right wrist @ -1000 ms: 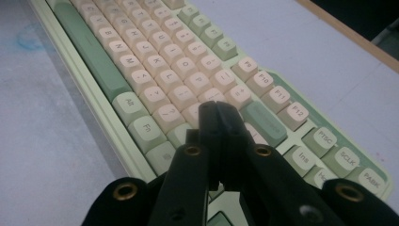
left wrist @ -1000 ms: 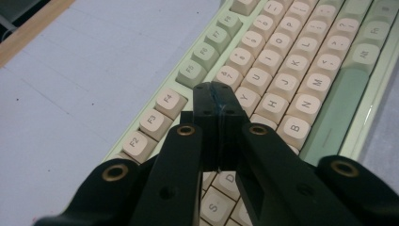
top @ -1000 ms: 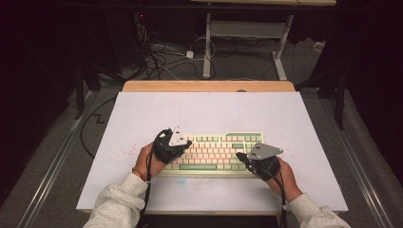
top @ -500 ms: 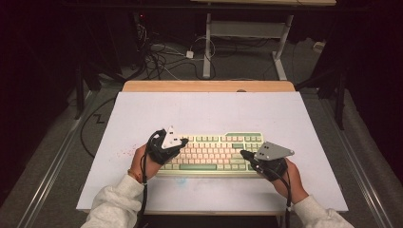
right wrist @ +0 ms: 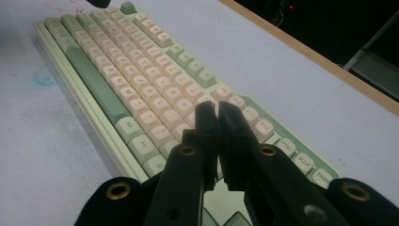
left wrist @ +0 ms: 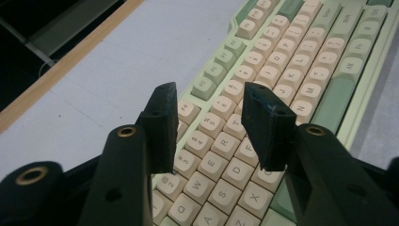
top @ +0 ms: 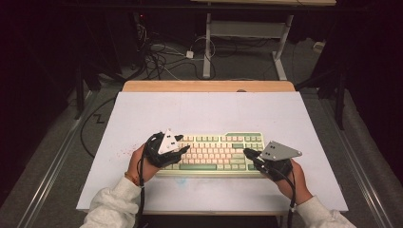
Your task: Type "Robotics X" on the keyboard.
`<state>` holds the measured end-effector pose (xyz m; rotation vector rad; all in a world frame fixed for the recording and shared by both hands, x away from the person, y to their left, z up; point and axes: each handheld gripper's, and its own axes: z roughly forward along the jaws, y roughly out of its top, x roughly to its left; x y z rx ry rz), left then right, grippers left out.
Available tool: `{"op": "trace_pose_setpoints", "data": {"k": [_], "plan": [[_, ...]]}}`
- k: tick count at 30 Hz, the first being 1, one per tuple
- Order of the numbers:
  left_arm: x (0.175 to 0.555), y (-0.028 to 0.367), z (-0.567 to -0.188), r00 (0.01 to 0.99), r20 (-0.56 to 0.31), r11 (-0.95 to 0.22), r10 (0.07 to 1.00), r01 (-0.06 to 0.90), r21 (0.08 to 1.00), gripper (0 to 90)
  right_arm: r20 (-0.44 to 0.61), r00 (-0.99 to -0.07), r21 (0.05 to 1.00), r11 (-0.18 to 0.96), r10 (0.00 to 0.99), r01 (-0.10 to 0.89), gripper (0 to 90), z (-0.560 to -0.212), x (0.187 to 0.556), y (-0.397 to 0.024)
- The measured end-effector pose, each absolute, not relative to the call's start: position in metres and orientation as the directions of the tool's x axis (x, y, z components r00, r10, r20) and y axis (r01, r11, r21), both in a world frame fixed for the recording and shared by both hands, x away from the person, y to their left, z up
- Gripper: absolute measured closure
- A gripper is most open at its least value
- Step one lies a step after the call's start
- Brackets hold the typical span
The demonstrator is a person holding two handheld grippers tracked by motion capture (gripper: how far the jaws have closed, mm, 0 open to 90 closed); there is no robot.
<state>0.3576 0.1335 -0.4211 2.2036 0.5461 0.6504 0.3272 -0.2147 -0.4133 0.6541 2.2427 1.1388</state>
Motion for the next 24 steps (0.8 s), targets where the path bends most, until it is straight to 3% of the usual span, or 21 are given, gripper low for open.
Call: {"op": "trace_pose_setpoints", "data": {"k": [3,5,7,9,13,15,16,18,24], "plan": [[0.356,0.134,-0.421,0.783,0.277,-0.616,0.558,0.167,0.77,44.0,-0.244,-0.738,0.833,0.525,0.629,0.172,85.2,-0.412,0.326,-0.216],[0.355,0.135,-0.421,0.776,0.279,-0.61,0.566,0.166,0.775,43.8,-0.242,-0.737,0.835,0.522,0.631,0.173,85.0,-0.412,0.326,-0.217],[0.353,0.135,-0.422,0.762,0.29,-0.608,0.579,0.165,0.777,32.7,-0.245,-0.732,0.838,0.518,0.636,0.17,81.0,-0.411,0.325,-0.219],[0.352,0.137,-0.422,0.762,0.288,-0.604,0.579,0.164,0.78,32.7,-0.244,-0.731,0.84,0.515,0.638,0.169,80.0,-0.411,0.325,-0.22],[0.349,0.139,-0.423,0.742,0.296,-0.589,0.601,0.161,0.792,22.0,-0.247,-0.73,0.848,0.507,0.637,0.155,68.9,-0.41,0.323,-0.222],[0.347,0.141,-0.423,0.736,0.301,-0.583,0.607,0.155,0.798,21.5,-0.25,-0.729,0.847,0.508,0.638,0.154,68.5,-0.41,0.323,-0.222],[0.346,0.143,-0.423,0.737,0.298,-0.58,0.606,0.154,0.8,18.6,-0.249,-0.728,0.848,0.507,0.639,0.155,62.3,-0.41,0.322,-0.222],[0.344,0.144,-0.424,0.733,0.304,-0.583,0.608,0.152,0.798,16.0,-0.251,-0.727,0.849,0.506,0.639,0.151,59.9,-0.41,0.322,-0.222],[0.337,0.151,-0.426,0.728,0.308,-0.578,0.613,0.147,0.802,16.0,-0.251,-0.723,0.854,0.499,0.644,0.148,41.8,-0.41,0.32,-0.223]]}}
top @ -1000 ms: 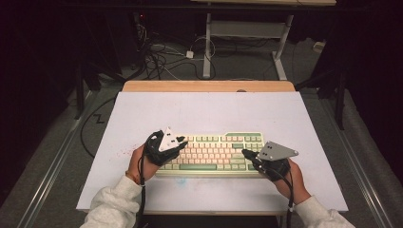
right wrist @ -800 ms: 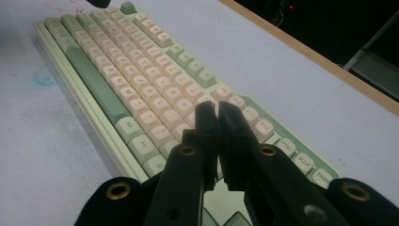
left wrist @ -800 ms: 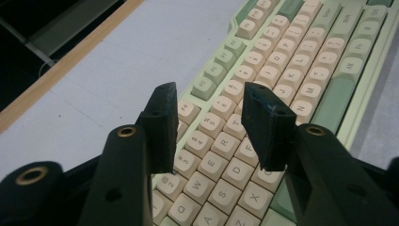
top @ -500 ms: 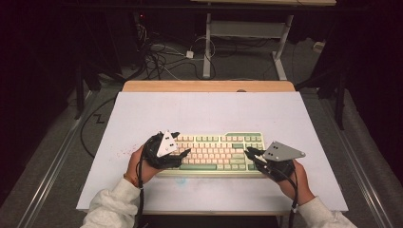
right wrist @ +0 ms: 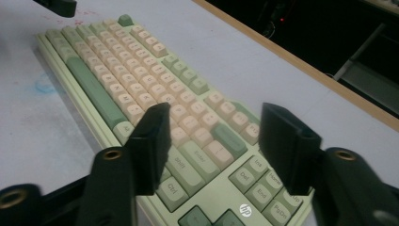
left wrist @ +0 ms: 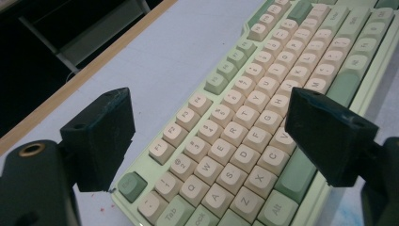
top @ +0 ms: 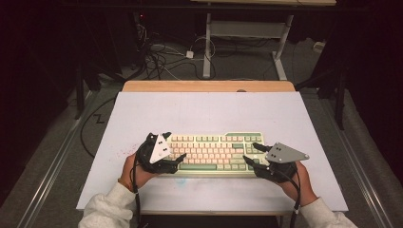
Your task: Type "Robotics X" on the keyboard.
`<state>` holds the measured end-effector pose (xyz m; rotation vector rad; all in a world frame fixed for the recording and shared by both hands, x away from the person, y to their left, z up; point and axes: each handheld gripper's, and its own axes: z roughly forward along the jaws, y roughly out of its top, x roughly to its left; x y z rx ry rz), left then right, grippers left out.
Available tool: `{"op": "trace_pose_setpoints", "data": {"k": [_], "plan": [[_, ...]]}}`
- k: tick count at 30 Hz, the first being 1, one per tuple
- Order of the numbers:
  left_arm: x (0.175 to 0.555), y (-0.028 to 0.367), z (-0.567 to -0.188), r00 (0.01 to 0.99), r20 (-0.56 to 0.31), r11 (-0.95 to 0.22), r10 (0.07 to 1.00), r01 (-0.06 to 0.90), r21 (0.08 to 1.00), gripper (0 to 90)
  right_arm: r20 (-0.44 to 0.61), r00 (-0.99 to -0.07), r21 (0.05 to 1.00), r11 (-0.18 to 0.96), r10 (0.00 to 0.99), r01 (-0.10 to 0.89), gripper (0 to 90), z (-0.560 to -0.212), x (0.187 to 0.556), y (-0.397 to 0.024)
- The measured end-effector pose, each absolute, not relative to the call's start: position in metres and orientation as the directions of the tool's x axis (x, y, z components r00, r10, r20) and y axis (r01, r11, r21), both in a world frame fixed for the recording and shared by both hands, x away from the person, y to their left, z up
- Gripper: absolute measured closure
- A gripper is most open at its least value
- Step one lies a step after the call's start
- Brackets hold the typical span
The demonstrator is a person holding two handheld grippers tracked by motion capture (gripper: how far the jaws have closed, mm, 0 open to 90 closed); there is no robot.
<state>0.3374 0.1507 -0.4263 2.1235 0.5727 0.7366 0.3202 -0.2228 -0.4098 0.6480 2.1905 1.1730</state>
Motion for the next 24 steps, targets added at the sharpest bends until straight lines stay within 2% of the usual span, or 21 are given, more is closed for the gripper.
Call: {"op": "trace_pose_setpoints", "data": {"k": [4,14,17,24], "plan": [[0.331,0.157,-0.428,0.727,0.321,-0.579,0.607,0.128,0.805,16.0,-0.249,-0.727,0.856,0.497,0.64,0.144,32.4,-0.409,0.319,-0.222],[0.319,0.178,-0.435,0.696,0.302,-0.559,0.652,0.171,0.812,16.0,-0.252,-0.727,0.854,0.5,0.638,0.143,29.4,-0.411,0.319,-0.22],[0.315,0.184,-0.439,0.692,0.299,-0.559,0.657,0.181,0.809,16.0,-0.244,-0.724,0.858,0.492,0.645,0.149,24.7,-0.412,0.32,-0.219],[0.307,0.199,-0.445,0.674,0.286,-0.544,0.681,0.204,0.814,16.0,-0.247,-0.72,0.856,0.494,0.649,0.152,21.0,-0.416,0.321,-0.217]]}}
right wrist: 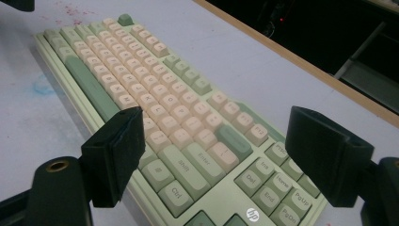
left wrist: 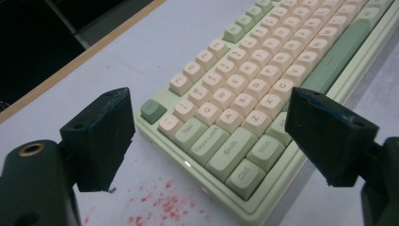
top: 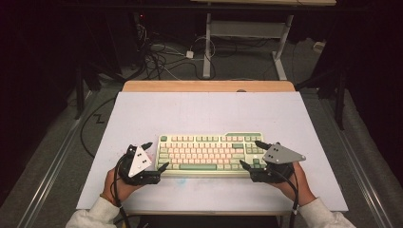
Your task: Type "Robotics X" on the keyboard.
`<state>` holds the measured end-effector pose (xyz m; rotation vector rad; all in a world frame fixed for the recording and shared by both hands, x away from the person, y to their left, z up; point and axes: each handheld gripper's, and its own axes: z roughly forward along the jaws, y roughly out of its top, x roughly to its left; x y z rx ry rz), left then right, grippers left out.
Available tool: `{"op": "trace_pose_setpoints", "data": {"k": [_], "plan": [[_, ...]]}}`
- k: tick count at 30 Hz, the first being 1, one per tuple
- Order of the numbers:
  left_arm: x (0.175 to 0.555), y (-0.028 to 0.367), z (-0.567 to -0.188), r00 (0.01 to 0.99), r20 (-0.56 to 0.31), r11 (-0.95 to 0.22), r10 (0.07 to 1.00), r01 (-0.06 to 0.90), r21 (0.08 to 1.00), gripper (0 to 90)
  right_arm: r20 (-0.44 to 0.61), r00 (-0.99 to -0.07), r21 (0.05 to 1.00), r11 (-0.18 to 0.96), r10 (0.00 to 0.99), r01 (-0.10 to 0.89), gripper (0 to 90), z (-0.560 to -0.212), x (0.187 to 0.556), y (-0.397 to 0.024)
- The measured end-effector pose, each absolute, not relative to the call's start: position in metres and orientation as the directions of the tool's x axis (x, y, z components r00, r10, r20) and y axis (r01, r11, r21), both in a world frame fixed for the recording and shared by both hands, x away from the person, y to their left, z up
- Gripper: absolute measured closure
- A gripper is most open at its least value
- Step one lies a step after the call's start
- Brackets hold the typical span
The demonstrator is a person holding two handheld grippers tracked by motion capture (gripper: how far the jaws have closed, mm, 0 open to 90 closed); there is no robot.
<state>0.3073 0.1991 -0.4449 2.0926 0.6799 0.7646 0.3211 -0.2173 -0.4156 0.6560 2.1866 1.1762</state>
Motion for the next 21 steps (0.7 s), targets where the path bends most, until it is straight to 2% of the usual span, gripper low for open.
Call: {"op": "trace_pose_setpoints", "data": {"k": [5,13,16,17,19,21], "plan": [[0.302,0.21,-0.447,0.654,0.286,-0.53,0.7,0.207,0.822,16.0,-0.247,-0.721,0.852,0.5,0.647,0.156,21.4,-0.418,0.323,-0.216],[0.295,0.215,-0.455,0.653,0.276,-0.533,0.706,0.233,0.814,16.0,-0.247,-0.724,0.847,0.507,0.644,0.162,27.3,-0.423,0.329,-0.209],[0.293,0.214,-0.459,0.662,0.262,-0.533,0.702,0.246,0.809,16.0,-0.244,-0.73,0.843,0.512,0.638,0.166,35.1,-0.425,0.333,-0.205],[0.293,0.213,-0.46,0.664,0.268,-0.542,0.698,0.245,0.804,16.0,-0.248,-0.728,0.84,0.515,0.64,0.167,43.0,-0.426,0.337,-0.202],[0.293,0.212,-0.46,0.667,0.271,-0.547,0.694,0.245,0.801,16.0,-0.245,-0.726,0.841,0.513,0.642,0.17,46.2,-0.426,0.339,-0.2],[0.293,0.213,-0.46,0.666,0.268,-0.545,0.696,0.248,0.801,16.0,-0.239,-0.728,0.84,0.513,0.643,0.177,57.4,-0.426,0.342,-0.198]]}}
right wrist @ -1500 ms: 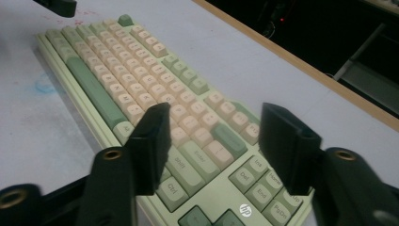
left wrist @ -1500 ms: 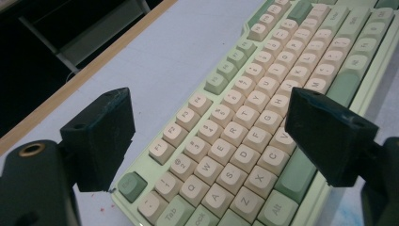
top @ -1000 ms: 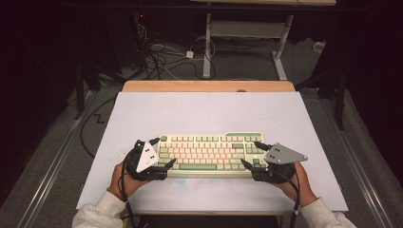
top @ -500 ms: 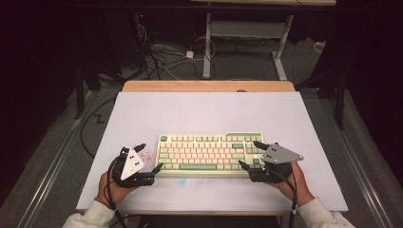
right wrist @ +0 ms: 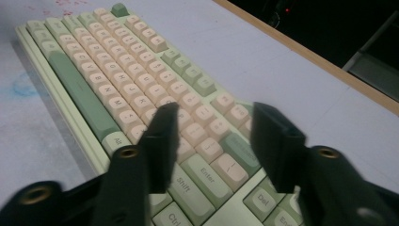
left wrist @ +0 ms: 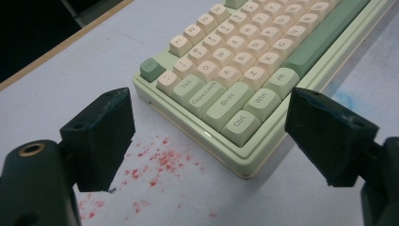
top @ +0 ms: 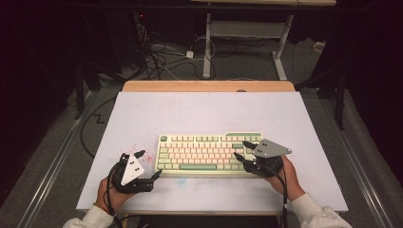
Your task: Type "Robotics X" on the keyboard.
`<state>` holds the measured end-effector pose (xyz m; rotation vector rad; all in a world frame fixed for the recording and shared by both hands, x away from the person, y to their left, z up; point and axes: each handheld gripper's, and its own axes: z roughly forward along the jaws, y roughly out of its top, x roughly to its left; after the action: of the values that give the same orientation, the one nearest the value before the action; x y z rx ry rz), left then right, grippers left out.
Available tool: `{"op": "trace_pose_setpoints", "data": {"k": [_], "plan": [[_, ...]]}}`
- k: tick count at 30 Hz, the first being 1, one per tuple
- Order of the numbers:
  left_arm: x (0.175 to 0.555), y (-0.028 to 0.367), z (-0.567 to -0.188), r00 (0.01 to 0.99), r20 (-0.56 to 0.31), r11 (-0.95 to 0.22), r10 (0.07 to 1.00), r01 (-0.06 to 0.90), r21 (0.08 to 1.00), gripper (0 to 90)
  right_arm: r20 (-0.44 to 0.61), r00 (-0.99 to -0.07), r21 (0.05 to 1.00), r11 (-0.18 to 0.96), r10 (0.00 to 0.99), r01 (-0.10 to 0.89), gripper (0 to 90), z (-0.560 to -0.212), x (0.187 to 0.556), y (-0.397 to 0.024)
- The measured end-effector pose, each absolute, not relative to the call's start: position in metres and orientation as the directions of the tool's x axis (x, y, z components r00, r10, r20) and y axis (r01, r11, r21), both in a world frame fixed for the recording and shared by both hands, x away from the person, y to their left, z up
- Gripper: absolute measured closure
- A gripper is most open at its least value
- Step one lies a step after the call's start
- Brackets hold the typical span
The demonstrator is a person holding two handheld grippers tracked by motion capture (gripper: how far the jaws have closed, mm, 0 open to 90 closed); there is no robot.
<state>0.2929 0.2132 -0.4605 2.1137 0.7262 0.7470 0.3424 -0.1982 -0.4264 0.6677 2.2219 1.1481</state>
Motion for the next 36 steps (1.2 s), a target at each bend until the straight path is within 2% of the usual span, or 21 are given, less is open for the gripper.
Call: {"op": "trace_pose_setpoints", "data": {"k": [3,4,5,8,21,36], "plan": [[0.294,0.214,-0.462,0.664,0.264,-0.546,0.7,0.259,0.796,16.0,-0.259,-0.734,0.816,0.549,0.628,0.183,71.0,-0.427,0.348,-0.194],[0.295,0.214,-0.463,0.663,0.261,-0.546,0.701,0.265,0.795,16.0,-0.249,-0.737,0.813,0.55,0.628,0.194,80.0,-0.427,0.354,-0.191],[0.296,0.214,-0.463,0.663,0.259,-0.546,0.703,0.268,0.794,16.0,-0.249,-0.737,0.813,0.55,0.628,0.194,80.0,-0.427,0.354,-0.191],[0.295,0.214,-0.464,0.667,0.256,-0.547,0.7,0.27,0.792,16.0,-0.236,-0.745,0.805,0.555,0.623,0.209,90.0,-0.428,0.362,-0.185],[0.295,0.211,-0.467,0.681,0.258,-0.567,0.686,0.277,0.776,16.1,-0.196,-0.776,0.778,0.577,0.6,0.25,90.0,-0.431,0.375,-0.155],[0.293,0.215,-0.469,0.684,0.252,-0.57,0.684,0.286,0.77,16.1,-0.201,-0.804,0.725,0.637,0.559,0.262,90.0,-0.445,0.391,-0.124]]}}
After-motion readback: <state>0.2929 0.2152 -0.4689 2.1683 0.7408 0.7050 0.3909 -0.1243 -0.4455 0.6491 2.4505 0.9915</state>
